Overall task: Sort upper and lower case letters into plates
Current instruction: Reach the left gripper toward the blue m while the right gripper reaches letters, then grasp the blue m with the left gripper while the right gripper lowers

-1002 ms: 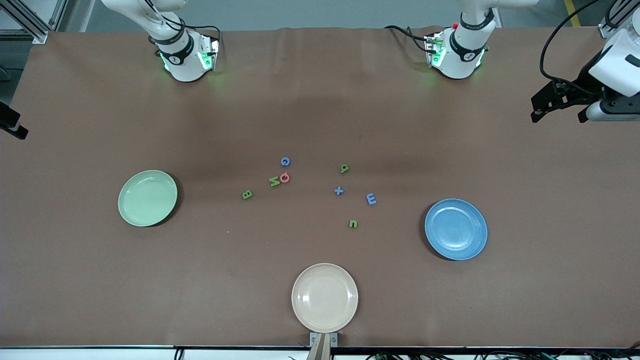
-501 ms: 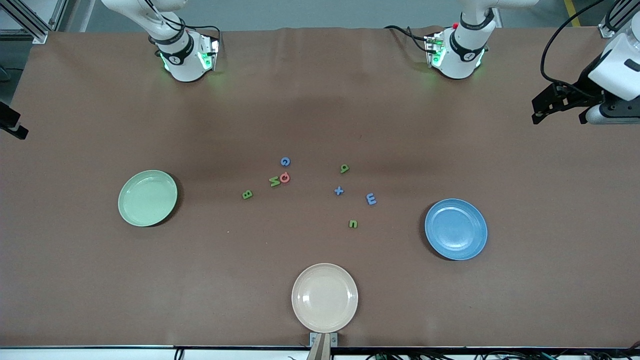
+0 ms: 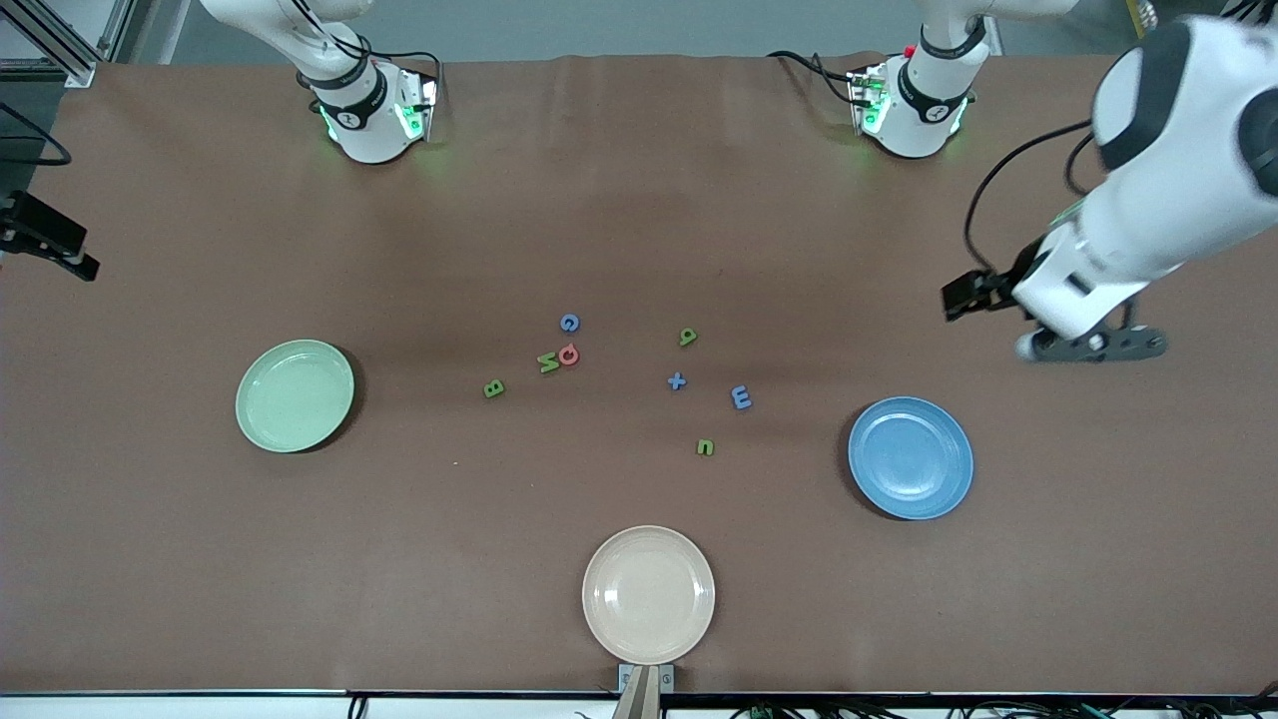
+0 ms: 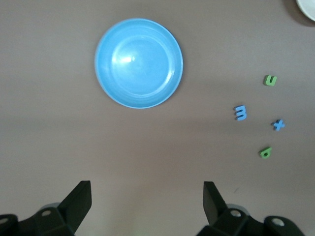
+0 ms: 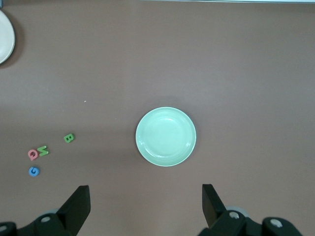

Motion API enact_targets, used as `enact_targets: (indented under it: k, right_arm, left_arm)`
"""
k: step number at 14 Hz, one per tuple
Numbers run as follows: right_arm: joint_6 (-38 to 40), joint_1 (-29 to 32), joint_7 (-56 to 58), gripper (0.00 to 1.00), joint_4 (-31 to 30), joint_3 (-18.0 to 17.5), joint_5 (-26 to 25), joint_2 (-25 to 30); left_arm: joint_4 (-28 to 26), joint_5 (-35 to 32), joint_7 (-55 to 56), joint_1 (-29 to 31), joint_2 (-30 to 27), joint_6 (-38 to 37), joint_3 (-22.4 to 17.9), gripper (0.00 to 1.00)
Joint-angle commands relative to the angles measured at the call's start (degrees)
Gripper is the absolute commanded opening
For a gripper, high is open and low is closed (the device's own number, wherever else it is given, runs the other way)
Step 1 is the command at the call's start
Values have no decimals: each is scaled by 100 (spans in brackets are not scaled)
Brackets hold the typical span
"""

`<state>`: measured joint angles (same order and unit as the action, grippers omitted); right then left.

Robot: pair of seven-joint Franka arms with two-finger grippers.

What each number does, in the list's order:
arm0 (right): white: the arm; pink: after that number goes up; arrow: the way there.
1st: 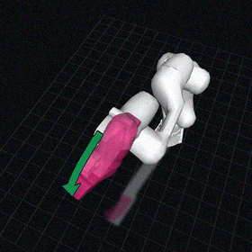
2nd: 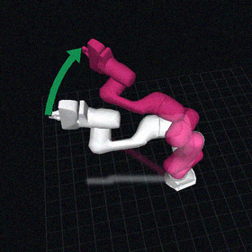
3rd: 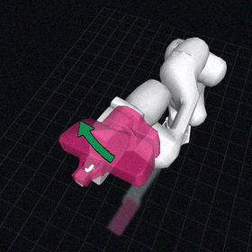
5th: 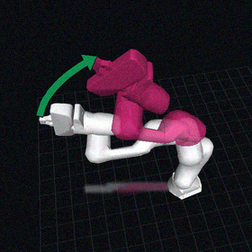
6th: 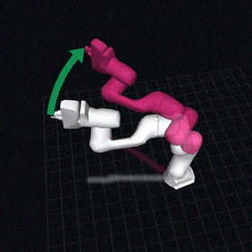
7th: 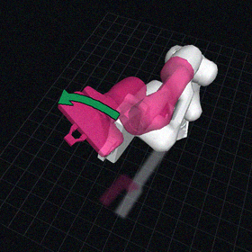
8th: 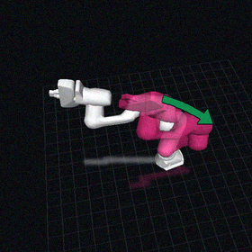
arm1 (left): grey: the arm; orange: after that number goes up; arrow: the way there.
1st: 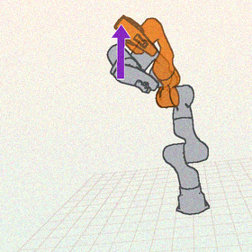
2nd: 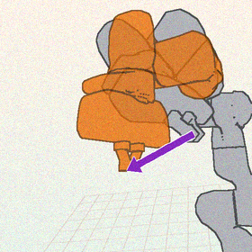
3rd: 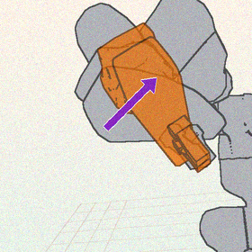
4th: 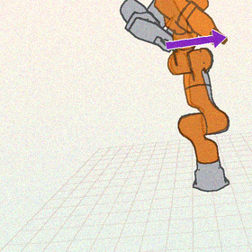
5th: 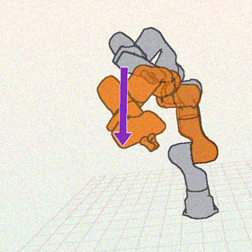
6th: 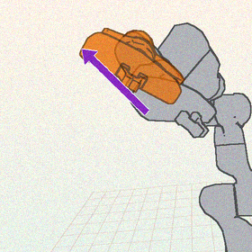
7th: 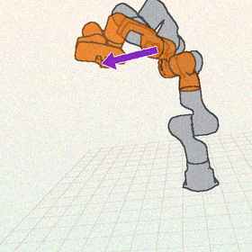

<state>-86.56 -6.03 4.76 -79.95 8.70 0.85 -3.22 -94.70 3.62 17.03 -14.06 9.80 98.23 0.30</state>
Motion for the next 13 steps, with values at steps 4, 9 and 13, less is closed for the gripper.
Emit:
enact_targets:
  k: [4, 9, 13]
  right_arm:
    - [323, -793, -36, 100, -432, 27, -58, -231]
    - [-717, -1611, -528, 100, -1862, 18, 30, -451]
    - [-2921, -2295, -766, 100, -3400, 9, 293, -460]
  left_arm:
    - [22, -2, 2257, -1044, 1197, 1467, -30, 100]
    - [-181, -28, 3559, -1468, 2050, 2988, -30, 100]
    - [-198, -64, 3930, -1819, 2631, 3385, -39, 87]
